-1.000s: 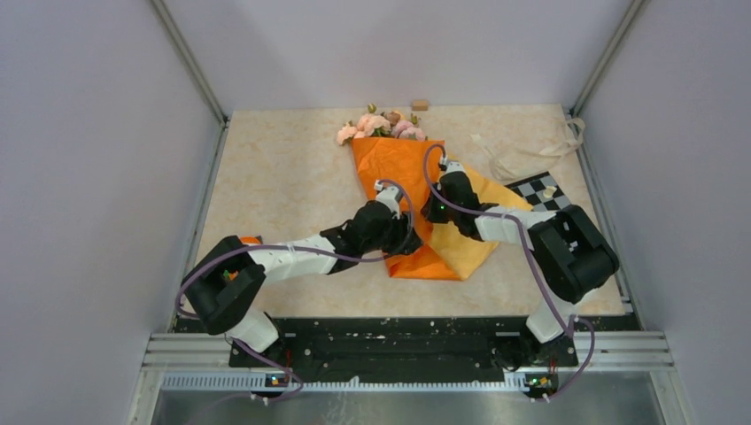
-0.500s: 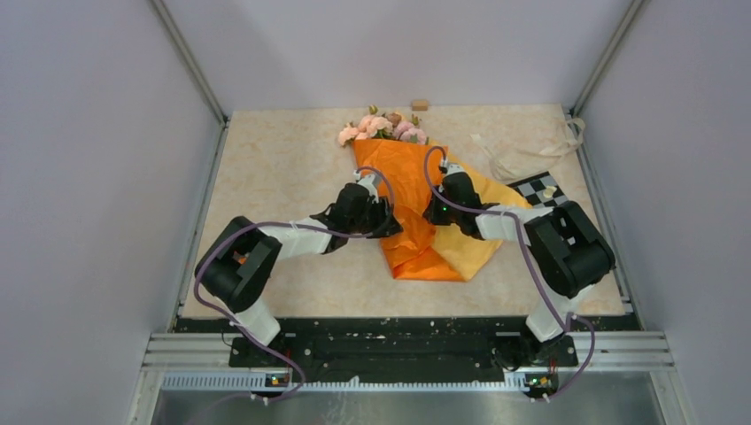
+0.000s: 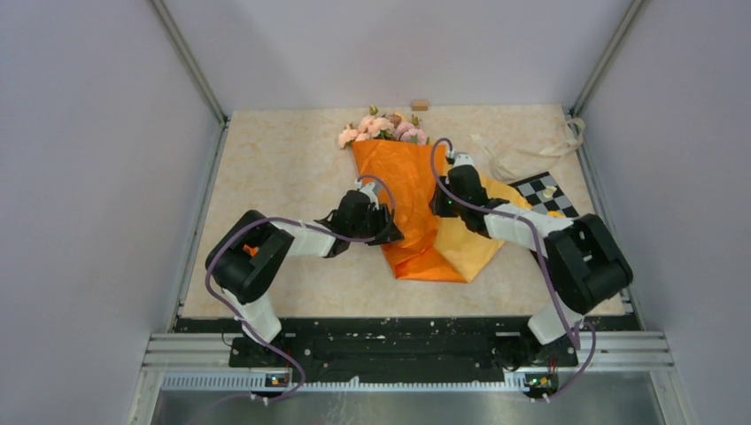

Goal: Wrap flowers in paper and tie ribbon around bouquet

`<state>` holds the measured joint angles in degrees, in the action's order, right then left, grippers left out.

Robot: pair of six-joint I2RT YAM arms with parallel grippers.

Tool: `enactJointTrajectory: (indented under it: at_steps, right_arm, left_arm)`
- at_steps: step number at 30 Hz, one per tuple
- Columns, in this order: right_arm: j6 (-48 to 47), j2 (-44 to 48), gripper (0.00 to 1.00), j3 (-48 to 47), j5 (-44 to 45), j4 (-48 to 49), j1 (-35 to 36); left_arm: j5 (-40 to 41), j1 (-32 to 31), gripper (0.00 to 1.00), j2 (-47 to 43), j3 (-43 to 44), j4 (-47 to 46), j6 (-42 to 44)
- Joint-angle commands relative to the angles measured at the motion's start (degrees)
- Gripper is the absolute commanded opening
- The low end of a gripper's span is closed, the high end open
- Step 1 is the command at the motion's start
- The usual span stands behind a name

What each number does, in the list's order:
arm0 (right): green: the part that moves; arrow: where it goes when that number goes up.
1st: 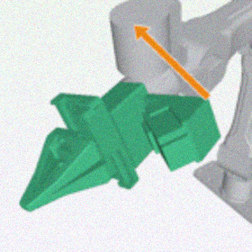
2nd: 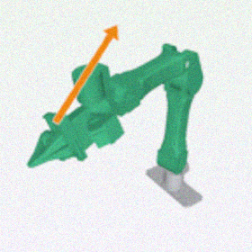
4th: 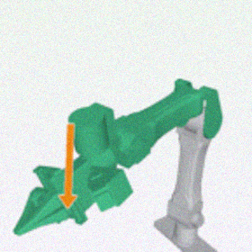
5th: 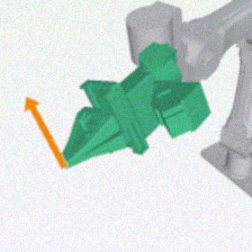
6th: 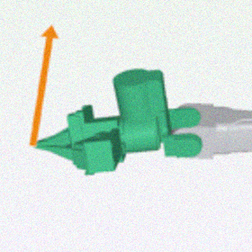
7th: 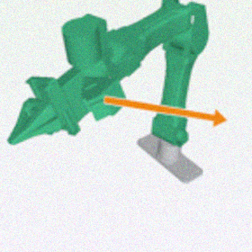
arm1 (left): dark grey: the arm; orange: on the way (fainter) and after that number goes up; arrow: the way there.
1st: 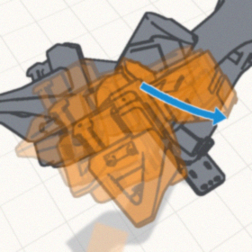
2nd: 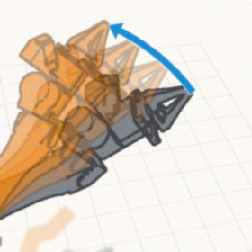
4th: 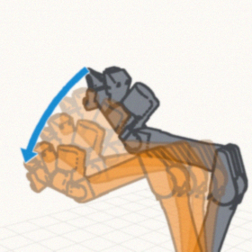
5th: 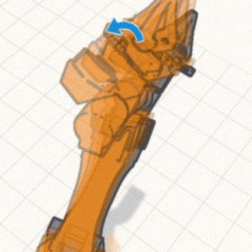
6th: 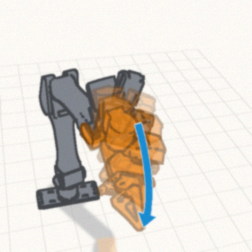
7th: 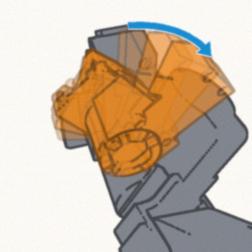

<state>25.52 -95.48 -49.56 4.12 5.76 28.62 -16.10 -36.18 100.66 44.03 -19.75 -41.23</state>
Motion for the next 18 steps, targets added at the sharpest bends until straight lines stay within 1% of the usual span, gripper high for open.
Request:
enactJointTrajectory:
  at_steps: [1, 2, 5, 8, 13, 16, 18]
  right_arm:
    - [-0.77, 12.57, 0.24, 1.43, -0.9, 1.71, -0.44]
    - [0.03, 15.07, 0.21, 3.7, -3.19, 3.24, -0.18]
    - [4.68, 20.6, 0.09, 11.64, -12.3, 11.1, 1.73]
    - [8.66, 20.8, 0.0, 16.17, -19.96, 16.97, 4.93]
    - [10.95, 14.59, 0.0, 17.37, -22.18, 20.93, 10.29]
    - [12.47, 10.41, 0.0, 18.3, -22.82, 24.57, 11.01]
    - [12.63, 8.08, 0.0, 18.37, -21.8, 24.78, 11.02]
  left_arm:
    - [0.71, -0.16, 0.39, 0.67, -1.41, -2.7, -2.31]
    - [0.84, -0.12, 0.39, 0.74, -1.42, -2.74, -2.52]
    - [1.1, -0.11, 0.39, 0.61, -1.49, -2.81, -3.72]
    - [1.54, -0.21, 0.39, 0.41, -2.06, -3.07, -5.02]
    - [1.76, -0.18, 0.38, 1.01, -2.02, -2.96, -6.97]
    - [1.68, -0.25, 0.38, 0.99, -2.21, -3.1, -7.92]
    - [1.76, -0.2, 0.38, 0.81, -2.32, -2.84, -8.07]
